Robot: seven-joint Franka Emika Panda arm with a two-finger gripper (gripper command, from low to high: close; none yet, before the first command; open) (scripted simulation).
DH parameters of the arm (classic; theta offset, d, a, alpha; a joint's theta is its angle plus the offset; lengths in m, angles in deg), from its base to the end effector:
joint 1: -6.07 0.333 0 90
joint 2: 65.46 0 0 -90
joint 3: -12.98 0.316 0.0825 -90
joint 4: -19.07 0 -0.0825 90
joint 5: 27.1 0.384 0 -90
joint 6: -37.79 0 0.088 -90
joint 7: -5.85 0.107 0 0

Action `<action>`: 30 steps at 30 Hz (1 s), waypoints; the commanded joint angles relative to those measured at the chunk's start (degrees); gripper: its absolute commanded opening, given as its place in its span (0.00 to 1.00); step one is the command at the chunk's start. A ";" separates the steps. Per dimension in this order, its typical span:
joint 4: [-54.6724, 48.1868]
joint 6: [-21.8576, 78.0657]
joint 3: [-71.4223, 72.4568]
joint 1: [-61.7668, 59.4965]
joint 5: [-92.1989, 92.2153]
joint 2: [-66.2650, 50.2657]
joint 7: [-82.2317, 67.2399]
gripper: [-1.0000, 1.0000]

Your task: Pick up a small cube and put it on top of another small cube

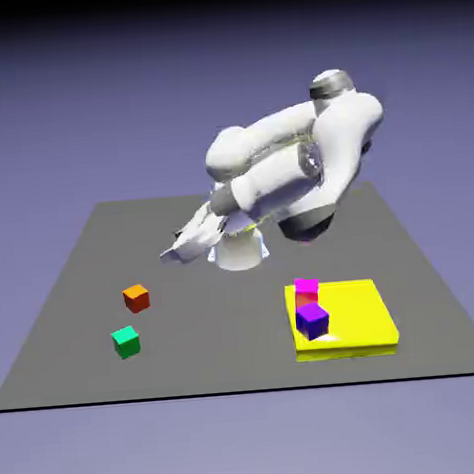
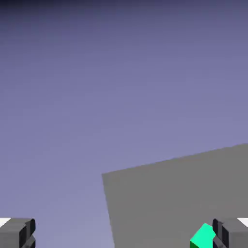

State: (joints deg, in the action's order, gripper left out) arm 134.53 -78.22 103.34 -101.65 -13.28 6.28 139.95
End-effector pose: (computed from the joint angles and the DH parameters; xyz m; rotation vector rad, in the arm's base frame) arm 0.5646 -0.0543 0.3545 0.4814 -2.3379 1.2000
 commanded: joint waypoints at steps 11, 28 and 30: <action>-9.60 12.22 19.04 -22.84 2.91 8.23 19.31 0.50; -2.02 14.58 23.07 -26.96 5.53 9.01 23.59 0.00; 2.13 14.02 22.33 -25.78 6.20 8.31 22.91 0.00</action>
State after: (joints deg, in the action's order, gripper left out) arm 136.66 -64.26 125.67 -127.44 -7.13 14.59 162.88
